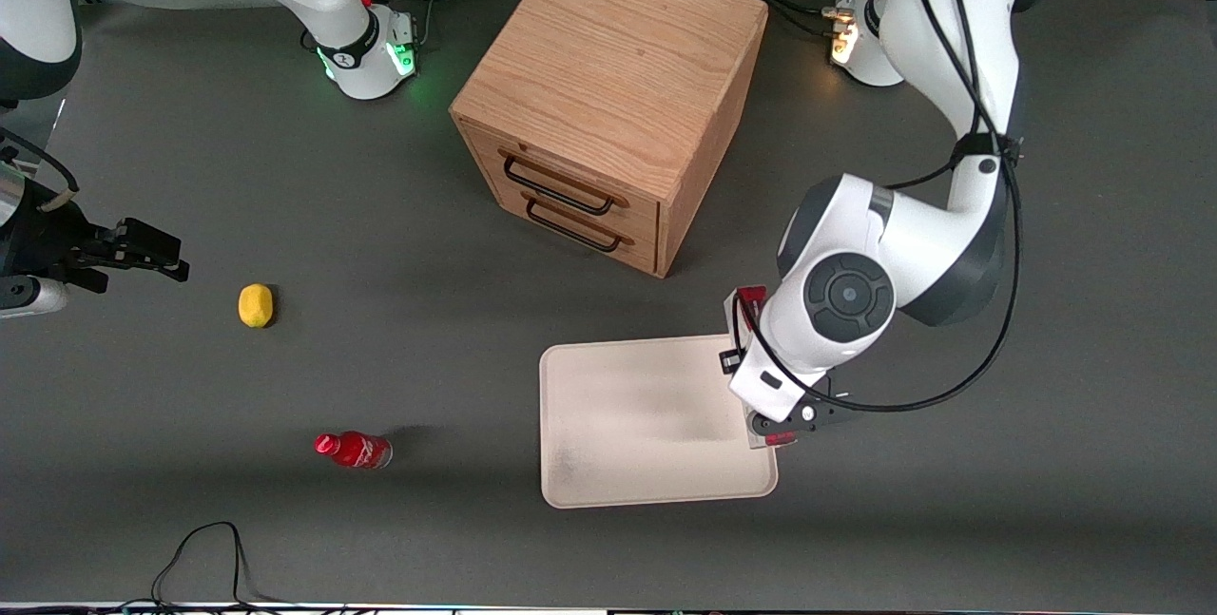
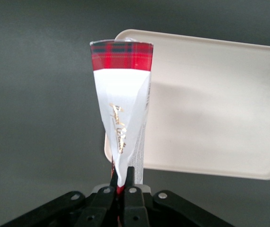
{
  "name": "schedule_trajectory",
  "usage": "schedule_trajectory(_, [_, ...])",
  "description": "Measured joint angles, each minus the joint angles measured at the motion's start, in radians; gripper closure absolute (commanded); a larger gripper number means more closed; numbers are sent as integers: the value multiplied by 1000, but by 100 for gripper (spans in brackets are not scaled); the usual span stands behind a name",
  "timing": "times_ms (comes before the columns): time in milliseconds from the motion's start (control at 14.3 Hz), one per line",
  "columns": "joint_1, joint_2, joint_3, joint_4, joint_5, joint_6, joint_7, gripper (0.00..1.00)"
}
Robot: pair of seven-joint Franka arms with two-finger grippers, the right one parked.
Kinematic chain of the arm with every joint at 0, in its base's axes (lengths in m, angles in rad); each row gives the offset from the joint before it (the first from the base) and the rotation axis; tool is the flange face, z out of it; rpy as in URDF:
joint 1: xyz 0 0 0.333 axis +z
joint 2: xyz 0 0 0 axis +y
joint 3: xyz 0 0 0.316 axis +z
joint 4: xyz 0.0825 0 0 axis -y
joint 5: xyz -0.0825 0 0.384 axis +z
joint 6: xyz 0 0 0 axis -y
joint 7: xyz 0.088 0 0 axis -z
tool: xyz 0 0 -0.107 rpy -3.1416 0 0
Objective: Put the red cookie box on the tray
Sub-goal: 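Lower the cookie box onto the tray with the left gripper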
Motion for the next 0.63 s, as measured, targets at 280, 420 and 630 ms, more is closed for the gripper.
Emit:
schedule_trajectory(280, [4,69,-1,-29,0,78,16,100])
schedule_trajectory(420, [3,98,-2,-34,0,105,17,100])
schedule_trajectory(630, [3,119,-3,-40,0,144,19,100])
